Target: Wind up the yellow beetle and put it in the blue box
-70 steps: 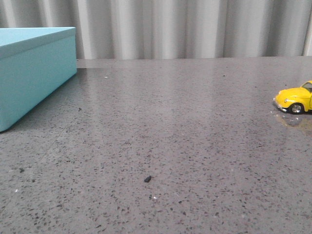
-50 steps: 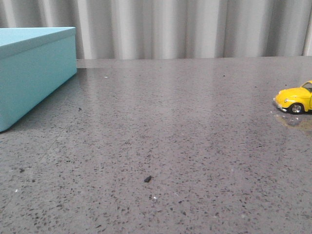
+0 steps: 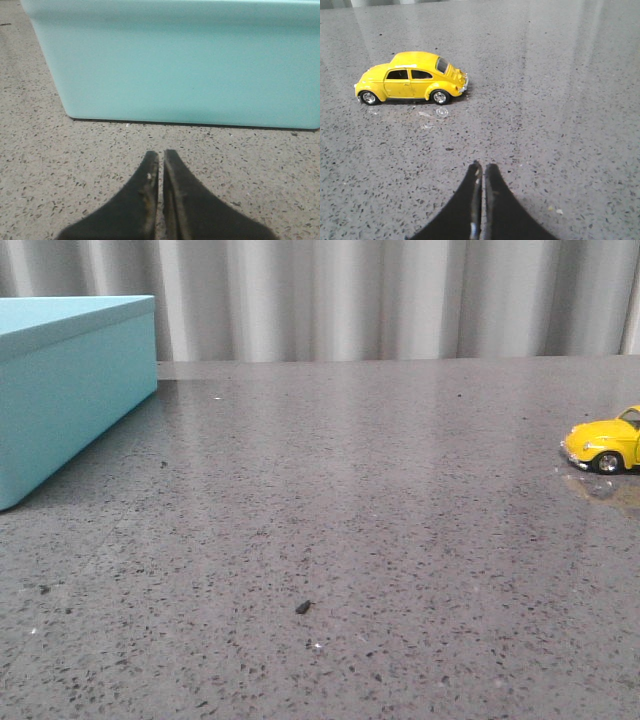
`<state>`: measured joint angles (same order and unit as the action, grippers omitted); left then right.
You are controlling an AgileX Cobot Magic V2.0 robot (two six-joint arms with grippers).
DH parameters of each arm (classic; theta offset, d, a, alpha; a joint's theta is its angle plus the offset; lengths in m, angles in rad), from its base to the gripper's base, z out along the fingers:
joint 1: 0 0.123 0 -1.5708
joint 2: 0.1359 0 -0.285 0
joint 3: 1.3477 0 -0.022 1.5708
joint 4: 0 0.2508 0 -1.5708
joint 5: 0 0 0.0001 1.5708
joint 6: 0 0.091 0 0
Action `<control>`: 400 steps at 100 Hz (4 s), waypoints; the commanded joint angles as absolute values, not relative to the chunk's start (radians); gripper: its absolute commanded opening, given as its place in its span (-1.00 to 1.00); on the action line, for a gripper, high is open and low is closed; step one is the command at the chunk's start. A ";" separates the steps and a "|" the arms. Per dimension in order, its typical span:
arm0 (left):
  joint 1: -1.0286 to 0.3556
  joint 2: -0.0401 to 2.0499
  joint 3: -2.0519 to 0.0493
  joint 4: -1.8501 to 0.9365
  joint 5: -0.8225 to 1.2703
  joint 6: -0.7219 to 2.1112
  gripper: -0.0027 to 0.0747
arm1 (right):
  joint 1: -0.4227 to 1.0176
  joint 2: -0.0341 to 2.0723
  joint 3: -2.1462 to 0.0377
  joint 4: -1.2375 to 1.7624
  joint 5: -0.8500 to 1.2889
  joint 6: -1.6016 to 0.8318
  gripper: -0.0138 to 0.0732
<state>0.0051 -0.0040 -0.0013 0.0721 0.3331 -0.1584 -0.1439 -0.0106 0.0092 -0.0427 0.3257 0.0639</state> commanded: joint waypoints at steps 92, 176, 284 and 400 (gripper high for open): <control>0.008 -0.034 0.025 0.074 0.257 -0.170 -0.99 | -0.144 -0.030 0.030 -0.056 0.311 0.059 -0.82; 0.008 -0.034 0.025 0.064 0.240 -0.170 -0.99 | -0.144 -0.030 0.030 -0.056 0.311 0.059 -0.82; 0.008 -0.034 0.025 0.022 -0.170 -0.170 -0.99 | -0.144 -0.030 0.030 -0.017 -0.175 0.059 -0.82; 0.006 0.199 -0.318 0.024 0.034 -0.170 -0.99 | -0.137 0.599 -0.666 -0.025 0.348 0.045 -0.82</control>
